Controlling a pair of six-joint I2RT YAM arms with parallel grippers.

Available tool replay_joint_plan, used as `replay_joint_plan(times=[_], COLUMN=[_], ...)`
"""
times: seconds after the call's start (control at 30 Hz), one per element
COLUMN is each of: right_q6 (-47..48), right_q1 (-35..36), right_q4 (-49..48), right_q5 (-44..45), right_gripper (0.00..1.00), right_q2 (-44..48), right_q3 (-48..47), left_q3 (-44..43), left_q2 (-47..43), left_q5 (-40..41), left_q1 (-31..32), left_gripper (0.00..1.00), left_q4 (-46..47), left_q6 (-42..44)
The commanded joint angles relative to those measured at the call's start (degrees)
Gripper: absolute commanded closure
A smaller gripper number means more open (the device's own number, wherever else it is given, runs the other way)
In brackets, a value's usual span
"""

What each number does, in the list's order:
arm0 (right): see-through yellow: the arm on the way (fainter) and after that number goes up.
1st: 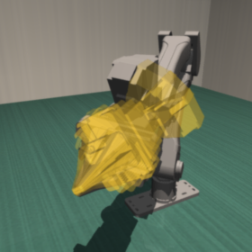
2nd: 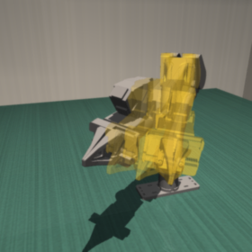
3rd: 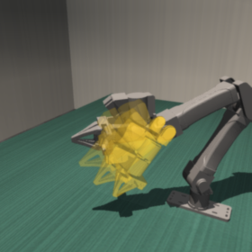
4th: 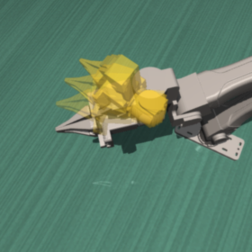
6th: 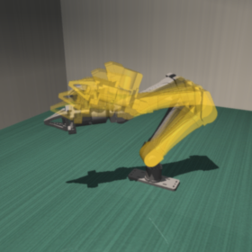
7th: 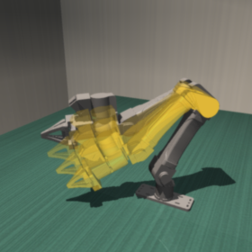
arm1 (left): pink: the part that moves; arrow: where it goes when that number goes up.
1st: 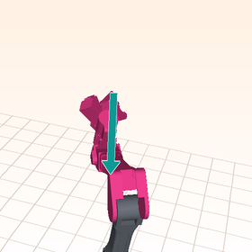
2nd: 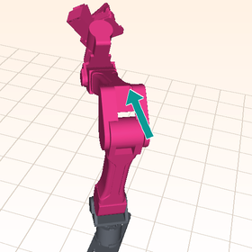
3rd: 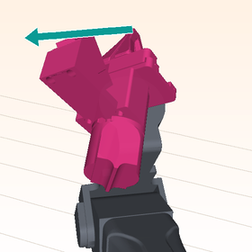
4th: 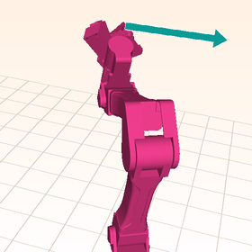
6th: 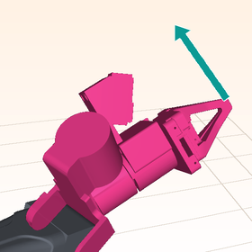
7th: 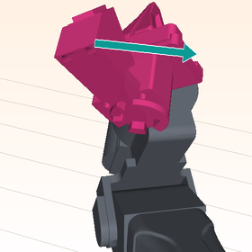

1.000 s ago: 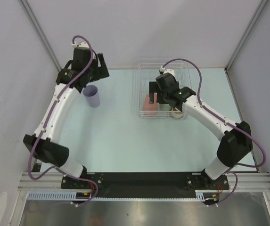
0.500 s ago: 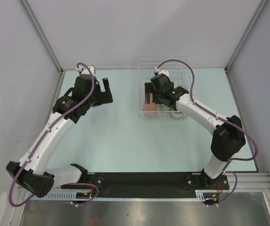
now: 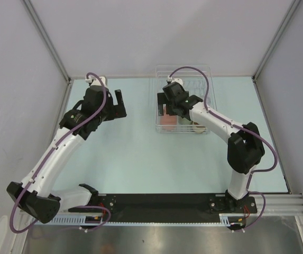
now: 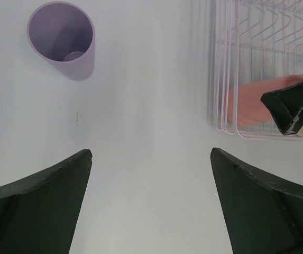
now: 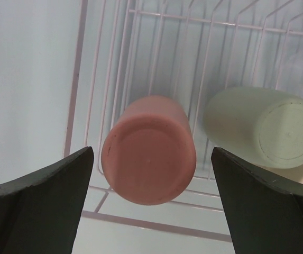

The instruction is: Unload the cups from the dish rack

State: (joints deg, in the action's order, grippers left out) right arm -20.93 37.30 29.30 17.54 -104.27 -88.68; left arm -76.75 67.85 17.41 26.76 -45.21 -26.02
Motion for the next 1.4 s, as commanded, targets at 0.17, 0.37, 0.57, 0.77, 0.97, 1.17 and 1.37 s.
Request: replay_joint_plan(times=[0.17,0.37,0.57,0.77,0.97,1.17,1.37], right_q6=[1.2,1.1,0.7,1.2,3.1,1.0,-10.4], right_q1=[-0.1,-0.2,-0.1,0.2,-0.1,-2.2,-9.6], right_q4=[-1.6,-1.2,-0.7,-0.1,3.7,5.5,-13.5], right_q5=[0.0,-0.9,-0.5,1.5,4.9,0.5,-19.8], right_gripper=[0.12,0.52,1.0,1.0,1.0,1.0,1.0], right_q2=[-2.9,-4.3,-3.9,-2.2,0.9,5.3,20.2], right_q3=[-3.6,-4.8,-5.0,-6.2,-14.9,-17.9,4.9], left_q3=[2.9,3.8,4.4,4.1,3.6,4.6,10.9], left_q2=[-0.1,-0.4,-0.8,-0.3,0.3,0.5,-3.8], left_q5=[-0.9,-1.2,-1.3,-1.3,-1.8,-6.9,-24.7], left_q1=[0.3,0.3,0.3,0.3,0.2,0.0,-4.4], left_gripper=[0.0,0.03,0.04,0.05,0.08,0.06,0.01], left_q4=[2.7,3.2,4.0,4.4,6.0,11.3,25.7], left_q6=[-1.0,-1.0,-0.5,-1.7,-4.4,-8.1,-15.4])
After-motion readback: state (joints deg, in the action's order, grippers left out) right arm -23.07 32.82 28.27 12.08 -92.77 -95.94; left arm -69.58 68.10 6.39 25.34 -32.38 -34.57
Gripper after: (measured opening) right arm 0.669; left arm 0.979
